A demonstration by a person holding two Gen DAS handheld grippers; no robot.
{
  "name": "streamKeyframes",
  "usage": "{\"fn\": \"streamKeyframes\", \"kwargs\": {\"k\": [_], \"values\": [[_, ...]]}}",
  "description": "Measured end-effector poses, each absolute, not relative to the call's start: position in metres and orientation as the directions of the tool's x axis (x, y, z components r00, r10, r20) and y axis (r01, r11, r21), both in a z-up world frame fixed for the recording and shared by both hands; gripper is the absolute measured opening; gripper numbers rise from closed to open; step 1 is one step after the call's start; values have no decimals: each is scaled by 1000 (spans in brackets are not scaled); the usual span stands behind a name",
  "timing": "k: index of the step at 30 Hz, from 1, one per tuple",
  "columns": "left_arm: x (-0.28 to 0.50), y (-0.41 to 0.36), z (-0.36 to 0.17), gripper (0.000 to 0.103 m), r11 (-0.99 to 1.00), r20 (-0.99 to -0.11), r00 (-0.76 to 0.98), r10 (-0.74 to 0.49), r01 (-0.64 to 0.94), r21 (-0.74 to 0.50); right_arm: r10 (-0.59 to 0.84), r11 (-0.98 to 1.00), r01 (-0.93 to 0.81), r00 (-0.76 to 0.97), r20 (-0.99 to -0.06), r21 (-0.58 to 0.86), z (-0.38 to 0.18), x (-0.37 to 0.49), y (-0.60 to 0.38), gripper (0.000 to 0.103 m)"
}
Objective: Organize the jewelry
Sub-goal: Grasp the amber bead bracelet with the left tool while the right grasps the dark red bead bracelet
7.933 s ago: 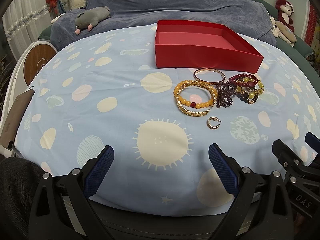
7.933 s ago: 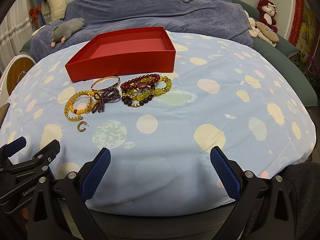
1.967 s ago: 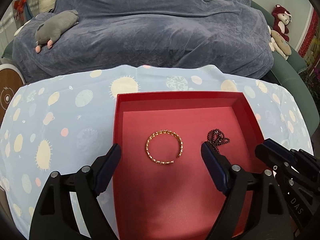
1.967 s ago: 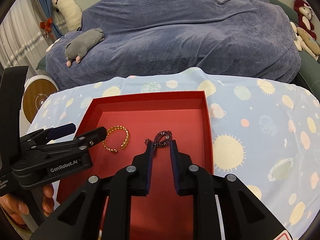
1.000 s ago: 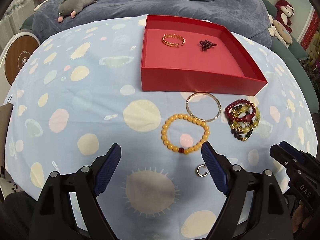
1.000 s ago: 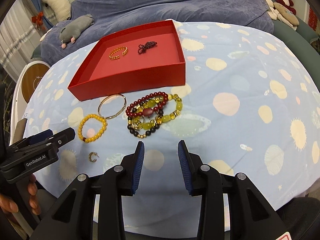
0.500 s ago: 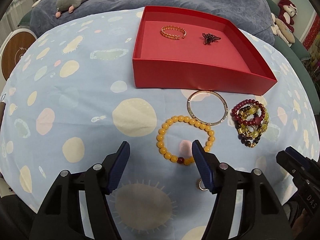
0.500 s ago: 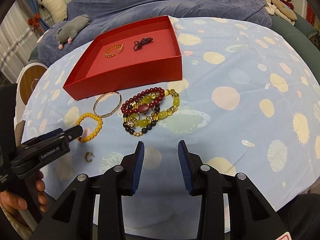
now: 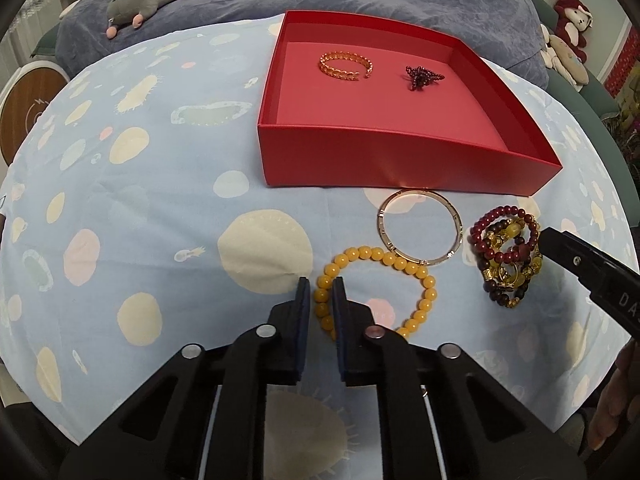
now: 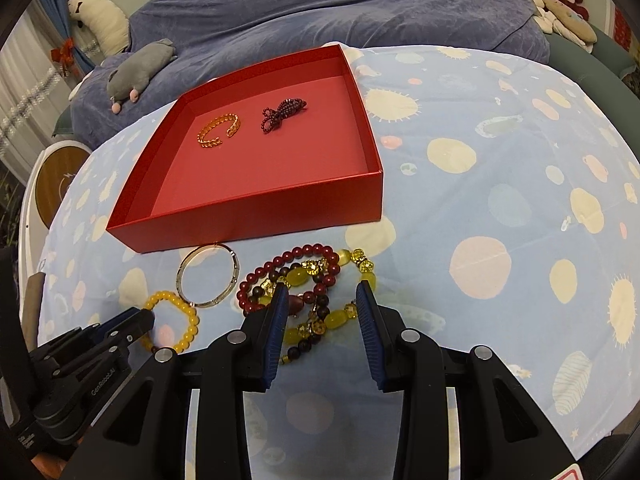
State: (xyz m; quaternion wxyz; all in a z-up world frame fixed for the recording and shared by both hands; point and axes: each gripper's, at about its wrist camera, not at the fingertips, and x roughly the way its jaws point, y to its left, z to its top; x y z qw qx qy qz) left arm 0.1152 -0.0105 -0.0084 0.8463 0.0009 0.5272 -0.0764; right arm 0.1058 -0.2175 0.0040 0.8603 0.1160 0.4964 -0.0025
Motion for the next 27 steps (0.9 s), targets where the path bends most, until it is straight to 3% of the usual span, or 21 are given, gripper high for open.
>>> {"fn": "streamKeyframes", "kwargs": {"k": [6, 16, 27], "values": [[115, -11, -8, 7, 986, -892, 429, -142, 138, -91, 116, 971, 128, 493, -862, 203, -5, 117, -220, 31], [117, -10, -8, 7, 983, -897, 410, -167, 139, -120, 149, 965, 121, 477, -866, 232, -12, 116, -221, 8], [109, -8, 12, 7, 978, -882, 425, -202, 141, -156, 154, 965, 103, 526, -836, 243, 13, 99, -222, 8]]}}
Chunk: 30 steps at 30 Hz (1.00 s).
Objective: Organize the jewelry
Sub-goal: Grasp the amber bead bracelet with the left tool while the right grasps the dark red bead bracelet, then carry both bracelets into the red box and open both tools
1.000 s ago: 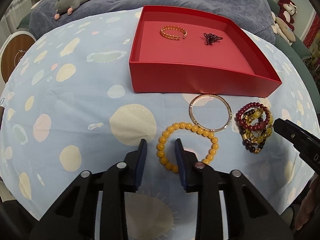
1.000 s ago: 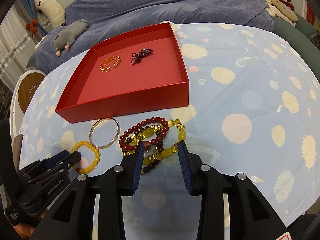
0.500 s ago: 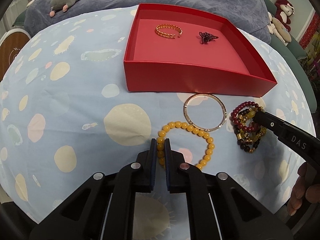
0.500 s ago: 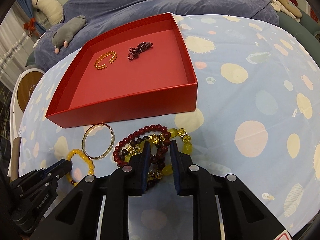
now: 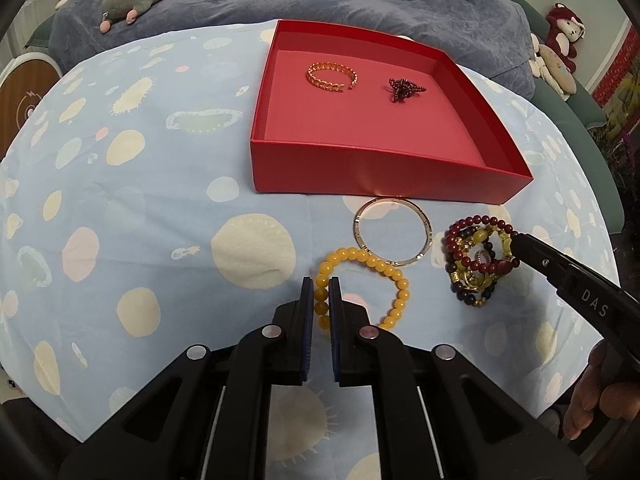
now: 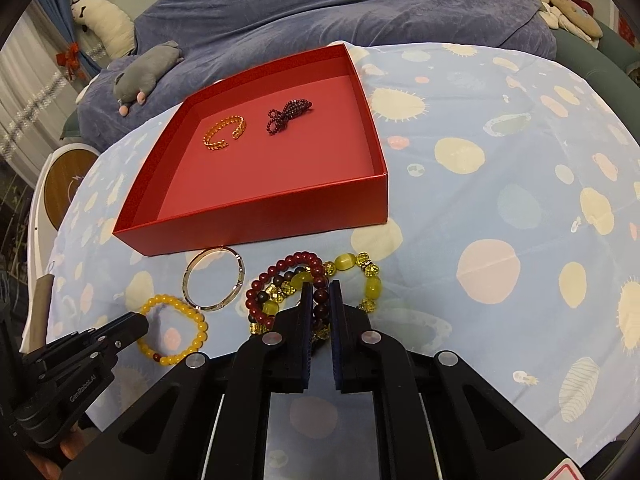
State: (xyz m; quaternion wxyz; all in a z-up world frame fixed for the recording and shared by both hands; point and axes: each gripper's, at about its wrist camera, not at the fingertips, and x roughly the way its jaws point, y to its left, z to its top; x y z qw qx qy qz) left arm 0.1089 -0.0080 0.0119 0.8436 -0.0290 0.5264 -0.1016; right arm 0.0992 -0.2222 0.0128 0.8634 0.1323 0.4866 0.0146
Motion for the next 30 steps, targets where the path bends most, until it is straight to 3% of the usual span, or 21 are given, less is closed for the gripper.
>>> {"fn": "streamKeyframes", "kwargs": {"k": [13, 22, 30], "values": [[107, -8, 67, 7, 960, -845, 459, -273, 187, -208, 186, 961, 56, 588, -787, 270, 75, 92, -225, 8], [150, -22, 120, 7, 930, -781, 511, -360, 259, -259, 222, 968, -56, 649, -728, 245, 120, 136, -207, 8], [222, -29, 115, 7, 896, -743, 501, -444, 229, -381, 259, 954, -49, 627, -735, 295, 101, 207, -203, 8]]}}
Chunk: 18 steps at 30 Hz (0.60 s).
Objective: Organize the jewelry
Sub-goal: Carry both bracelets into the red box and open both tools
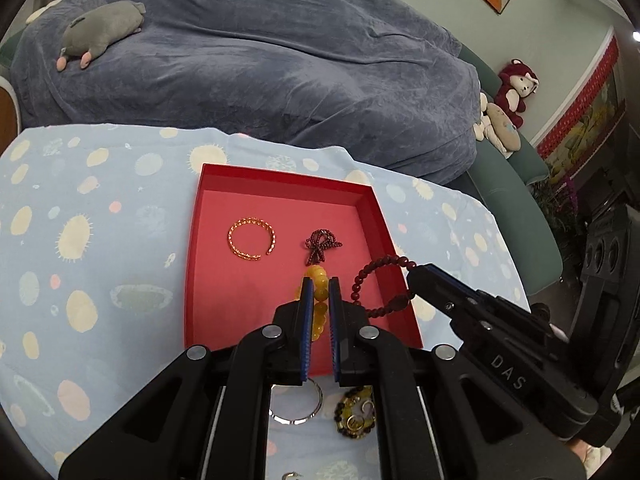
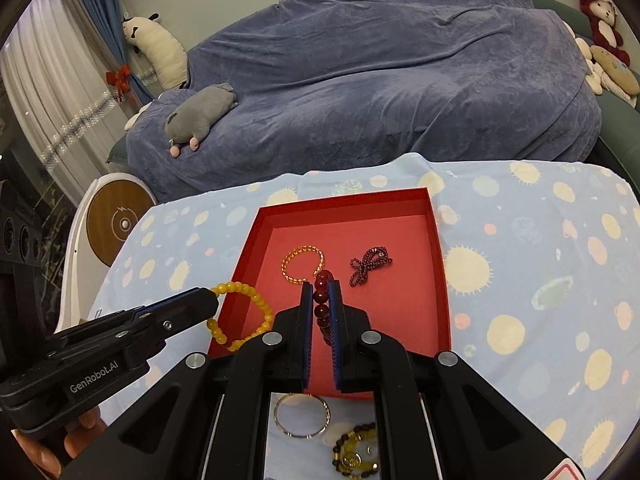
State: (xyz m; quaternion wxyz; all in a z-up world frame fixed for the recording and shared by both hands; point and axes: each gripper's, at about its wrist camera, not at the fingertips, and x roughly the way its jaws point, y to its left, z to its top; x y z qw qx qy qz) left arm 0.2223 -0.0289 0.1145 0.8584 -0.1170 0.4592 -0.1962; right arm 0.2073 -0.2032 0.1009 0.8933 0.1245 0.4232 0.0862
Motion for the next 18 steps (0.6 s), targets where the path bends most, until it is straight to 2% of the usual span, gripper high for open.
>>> {"fn": "streamKeyframes", "kwargs": {"k": [3, 9, 16, 17, 18], "values": [[247, -31, 88, 7, 903, -767, 476, -429, 201, -380, 259, 953, -23, 585, -769, 304, 71, 228, -205, 8], [275, -34, 31, 7, 937, -844, 407, -349, 171, -305, 216, 962, 37, 500, -838, 270, 16, 246, -215, 8], [279, -32, 14, 8, 968, -859, 451, -242, 180, -178, 157, 977, 47, 490, -857, 206, 1, 257, -218, 9], [277, -30, 17, 12, 971, -846, 479, -232, 167, -171, 139, 982, 42, 499, -856, 184, 3, 256, -214, 11], [275, -27, 20, 24, 972, -833, 503, -230, 159, -172, 120, 986, 41, 509, -852, 164, 7, 255, -213, 20]]}}
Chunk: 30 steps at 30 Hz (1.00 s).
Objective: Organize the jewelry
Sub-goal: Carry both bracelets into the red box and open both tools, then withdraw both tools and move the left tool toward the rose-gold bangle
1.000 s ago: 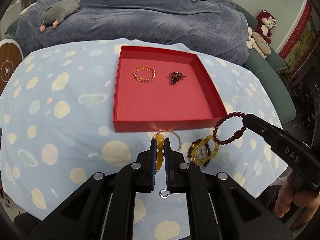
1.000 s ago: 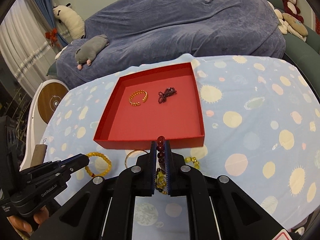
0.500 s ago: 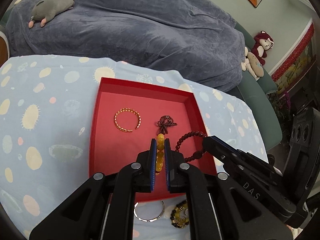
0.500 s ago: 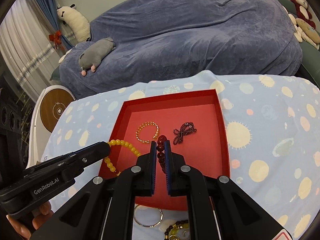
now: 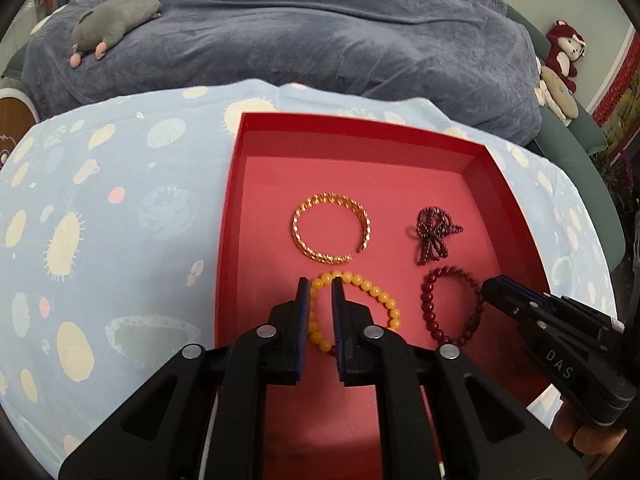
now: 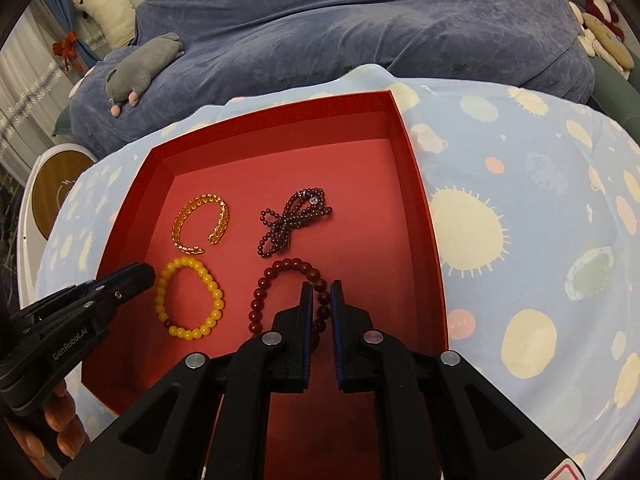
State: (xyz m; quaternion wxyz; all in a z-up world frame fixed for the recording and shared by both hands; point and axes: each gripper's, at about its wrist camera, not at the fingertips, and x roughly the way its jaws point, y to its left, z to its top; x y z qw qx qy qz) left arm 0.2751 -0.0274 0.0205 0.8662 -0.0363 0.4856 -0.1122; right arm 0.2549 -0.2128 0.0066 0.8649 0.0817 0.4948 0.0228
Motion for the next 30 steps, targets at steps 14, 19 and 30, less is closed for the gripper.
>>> {"fn": "streamKeyframes", "kwargs": {"k": [14, 19, 30], "values": [[221, -15, 52, 42, 980, -804, 562, -197, 146, -138, 107, 982, 64, 588, -802, 178, 48, 188, -222, 41], [188, -8, 54, 42, 979, -808, 553, -202, 141, -148, 95, 980, 88, 576, -812, 177, 47, 152, -227, 41], [124, 1, 33, 42, 984, -845, 504, -177, 121, -134, 77, 980, 115, 519, -851, 159, 24, 83, -226, 41]]}}
